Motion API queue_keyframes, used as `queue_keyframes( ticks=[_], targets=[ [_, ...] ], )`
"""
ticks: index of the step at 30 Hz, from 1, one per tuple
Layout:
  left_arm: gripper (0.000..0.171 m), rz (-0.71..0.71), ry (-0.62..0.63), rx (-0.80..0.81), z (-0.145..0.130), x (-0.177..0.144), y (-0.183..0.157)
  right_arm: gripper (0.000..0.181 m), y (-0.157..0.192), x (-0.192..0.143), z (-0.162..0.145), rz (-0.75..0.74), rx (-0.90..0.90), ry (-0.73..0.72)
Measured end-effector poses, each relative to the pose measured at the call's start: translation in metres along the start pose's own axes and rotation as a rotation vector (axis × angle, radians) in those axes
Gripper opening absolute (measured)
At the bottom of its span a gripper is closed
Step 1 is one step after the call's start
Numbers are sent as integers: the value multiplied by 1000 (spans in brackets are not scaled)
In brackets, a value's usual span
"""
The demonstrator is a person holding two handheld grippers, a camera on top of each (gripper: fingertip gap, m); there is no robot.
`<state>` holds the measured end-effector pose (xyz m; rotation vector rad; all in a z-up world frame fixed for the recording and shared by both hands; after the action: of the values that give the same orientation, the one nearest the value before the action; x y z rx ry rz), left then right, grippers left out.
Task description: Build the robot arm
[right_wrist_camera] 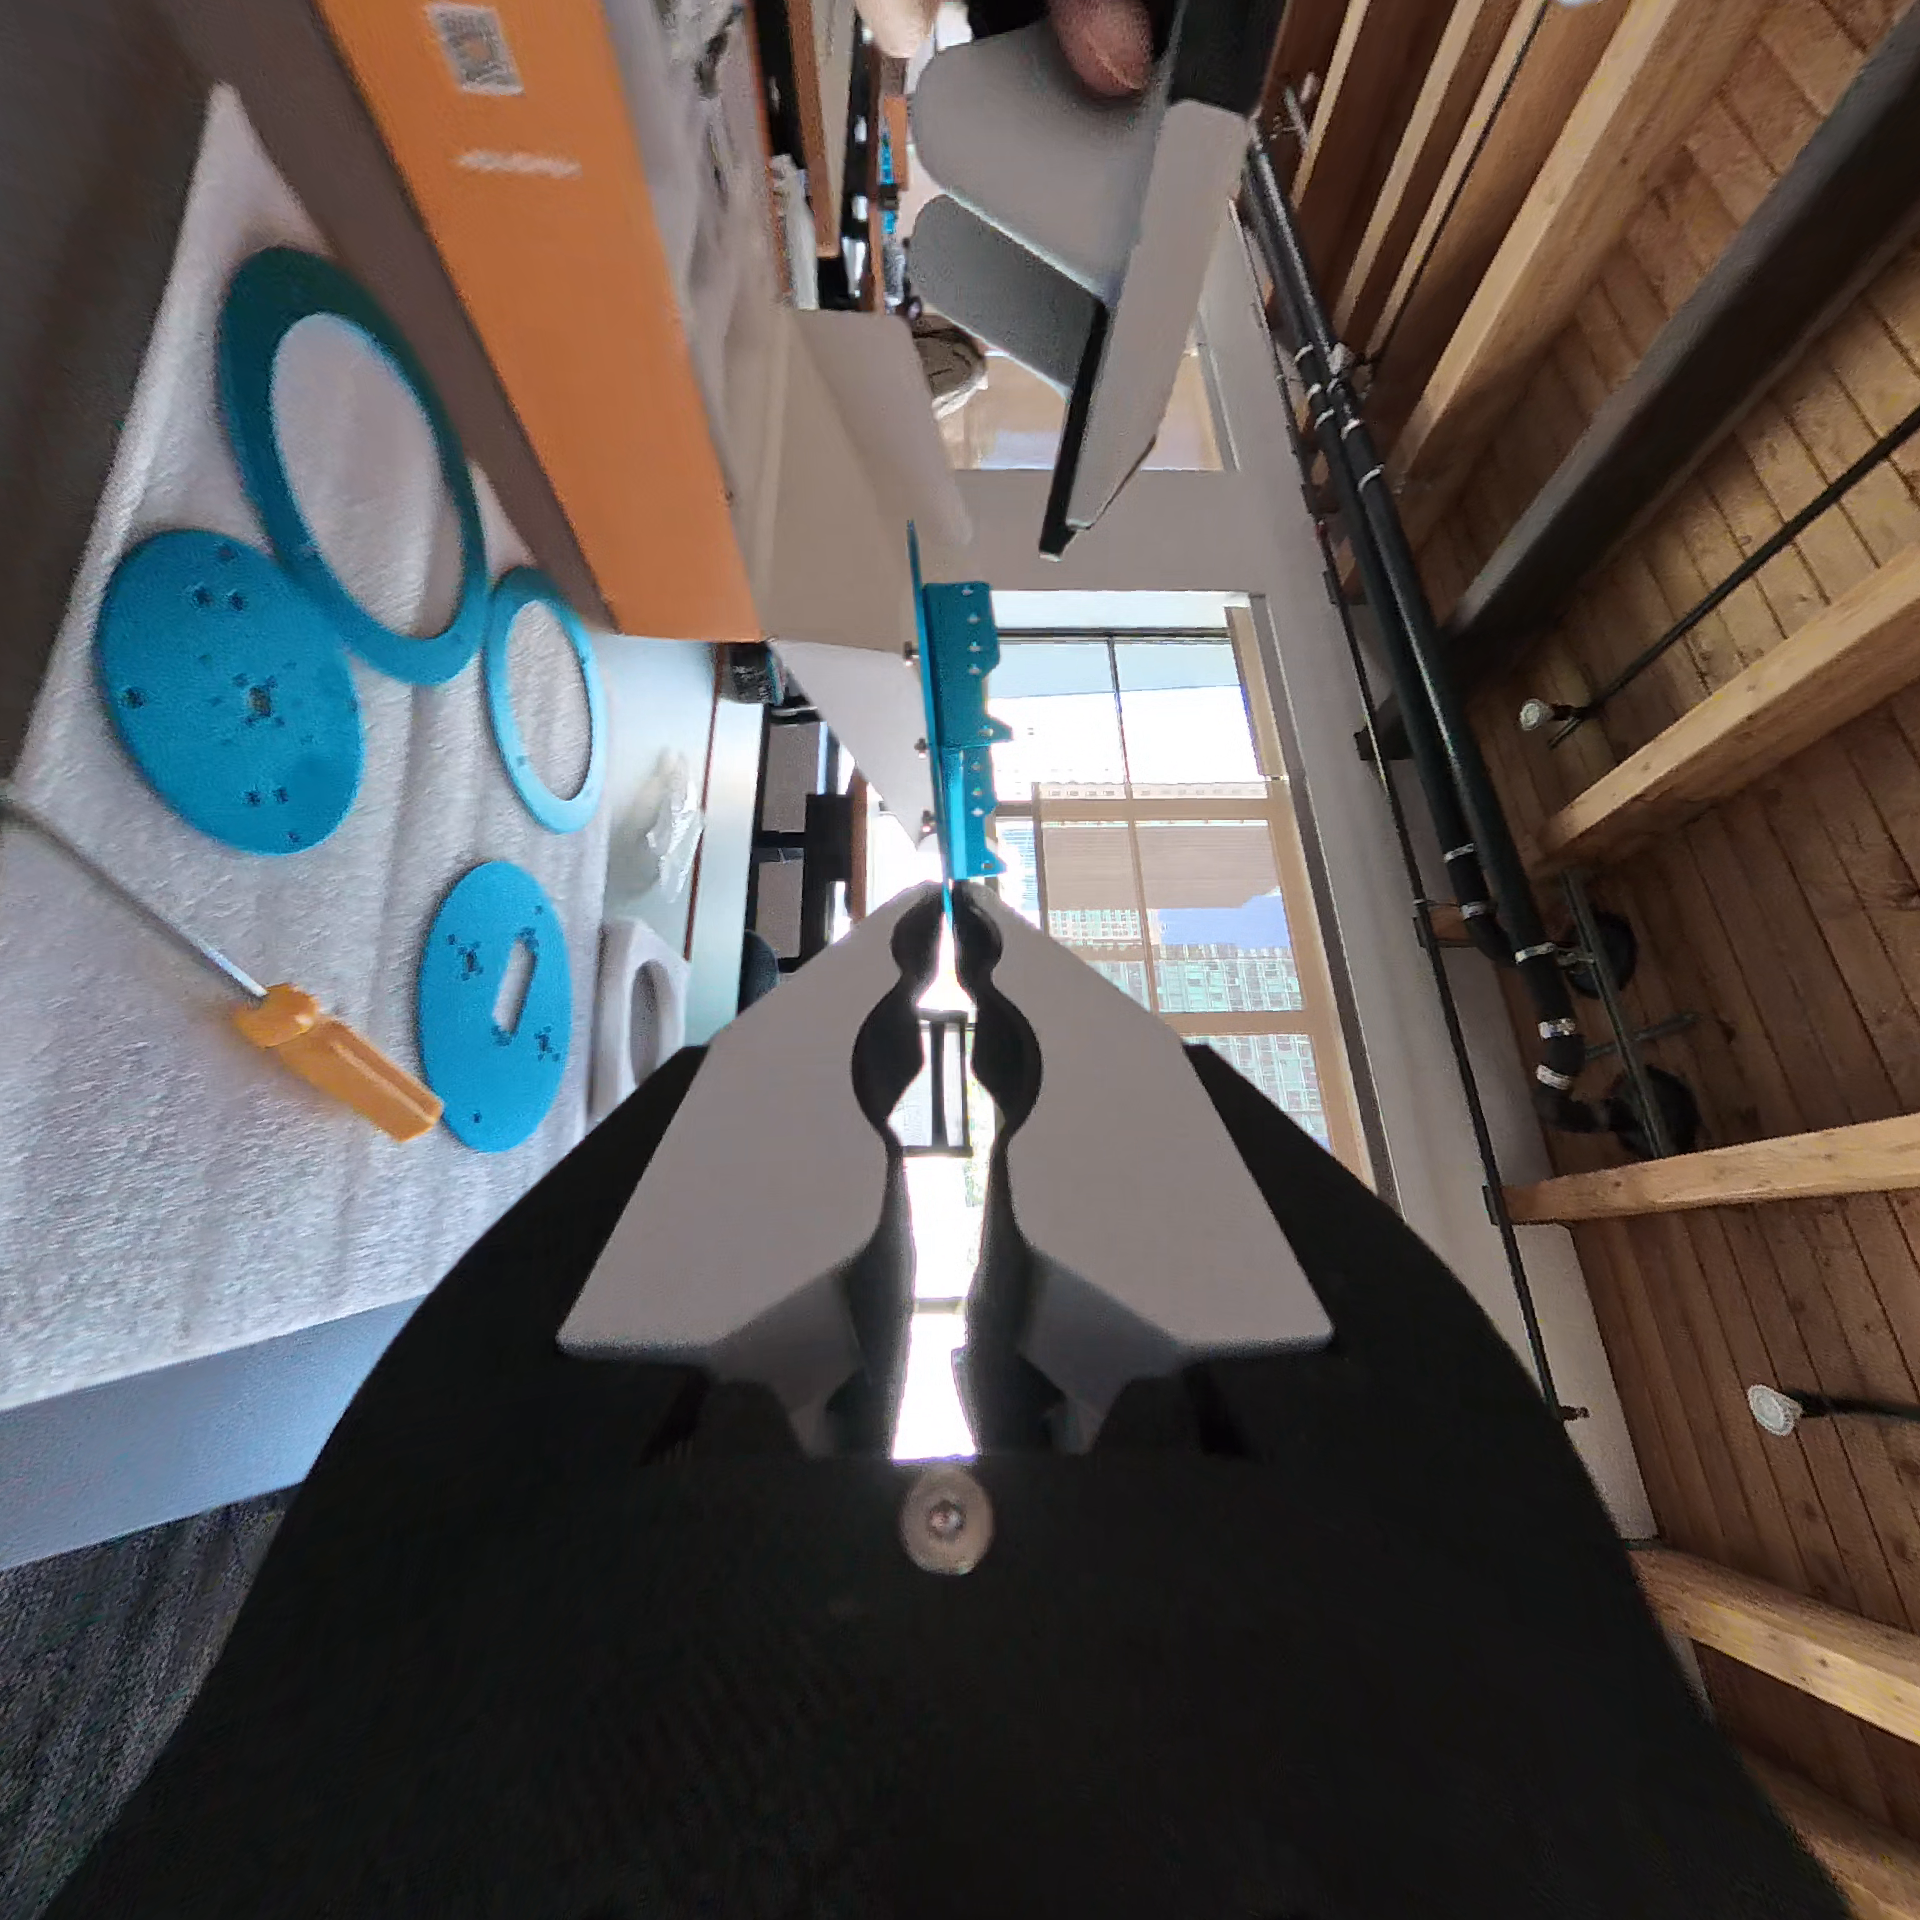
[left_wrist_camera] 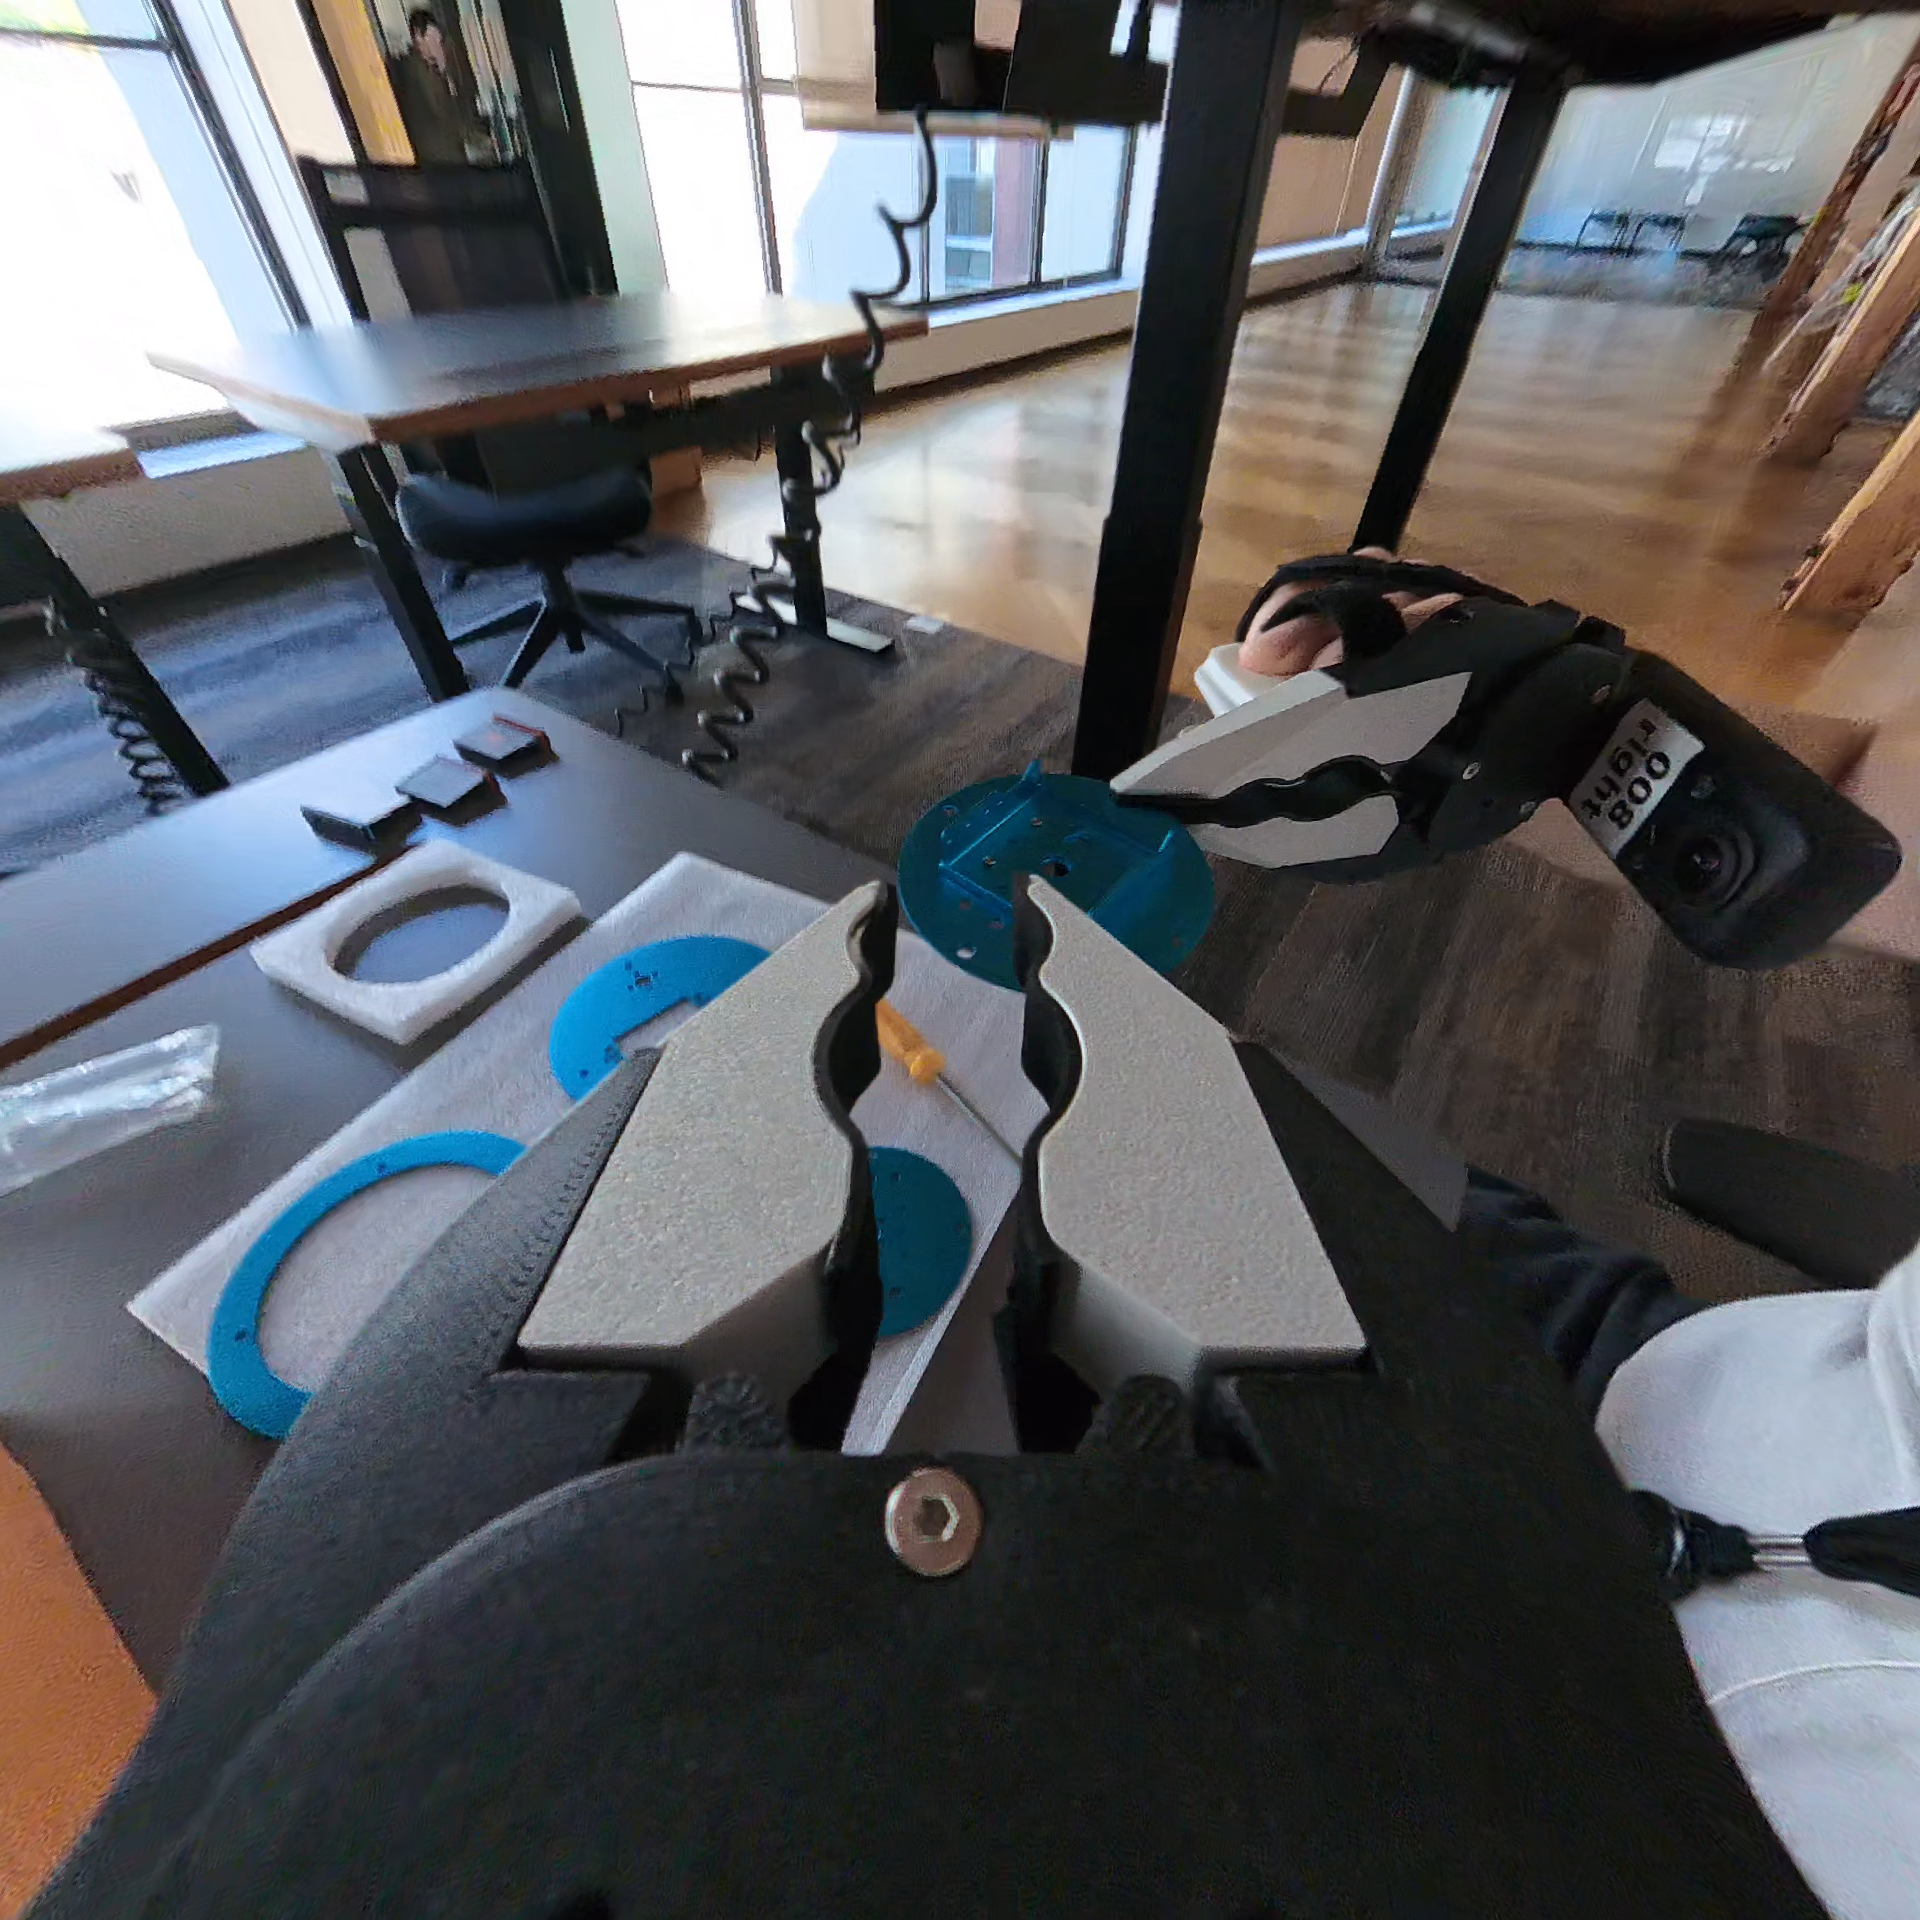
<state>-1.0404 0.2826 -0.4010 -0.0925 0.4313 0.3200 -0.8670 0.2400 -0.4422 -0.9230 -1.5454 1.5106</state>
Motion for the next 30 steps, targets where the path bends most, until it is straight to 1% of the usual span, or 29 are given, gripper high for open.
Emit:
queue_keyframes(
  ticks=[2,3,5,8,10,11,13,15,18,19,21,23,24,26,28,30],
  targets=[
    [22,44,78,-75,-20,20,14,0,25,8,-5,-9,-13,2],
    [23,36,87,-125,-28,28,21,0,35,11,-7,-17,-15,0],
    [24,-22,85,-258,-43,43,36,0,52,16,-13,6,7,-3],
    [25,-202,135,-467,-65,64,52,1,70,22,-22,9,35,0],
    [21,-347,146,-582,-75,74,57,1,80,24,-28,12,49,1],
    [20,-390,149,-624,-79,79,59,1,84,25,-30,14,56,-3],
    [15,-431,151,-668,-86,87,63,0,93,26,-33,18,67,-8],
    [15,-417,169,-685,-93,96,67,1,99,28,-35,8,64,-19],
    [11,-523,198,-734,-96,108,65,1,107,30,-37,14,71,-39],
    [7,-540,214,-749,-98,112,65,0,109,31,-39,21,83,-38],
    [5,-563,209,-766,-100,117,68,0,114,33,-44,37,83,-43],
    [2,-617,187,-803,-100,119,70,2,119,37,-49,61,88,-36],
    [0,-638,169,-835,-100,119,72,6,121,39,-51,87,103,-28],
    [0,-607,180,-846,-104,120,76,7,121,43,-54,147,153,1],
    [0,-569,201,-853,-110,120,79,8,118,44,-60,223,254,22],
    [0,-581,189,-910,-114,117,82,10,118,44,-72,350,384,82]
  ],
)
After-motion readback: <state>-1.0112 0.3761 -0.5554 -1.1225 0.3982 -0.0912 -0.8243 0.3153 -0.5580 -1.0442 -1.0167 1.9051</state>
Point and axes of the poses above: each gripper's, where its closed fingertips meet, x out along the fingers, z out of its top, y = z × x across the jaws, the point moved 7 cm from there along -x, back along the fingers, and after that the axes turned 13 degrees about y, right-handed, at the moved point
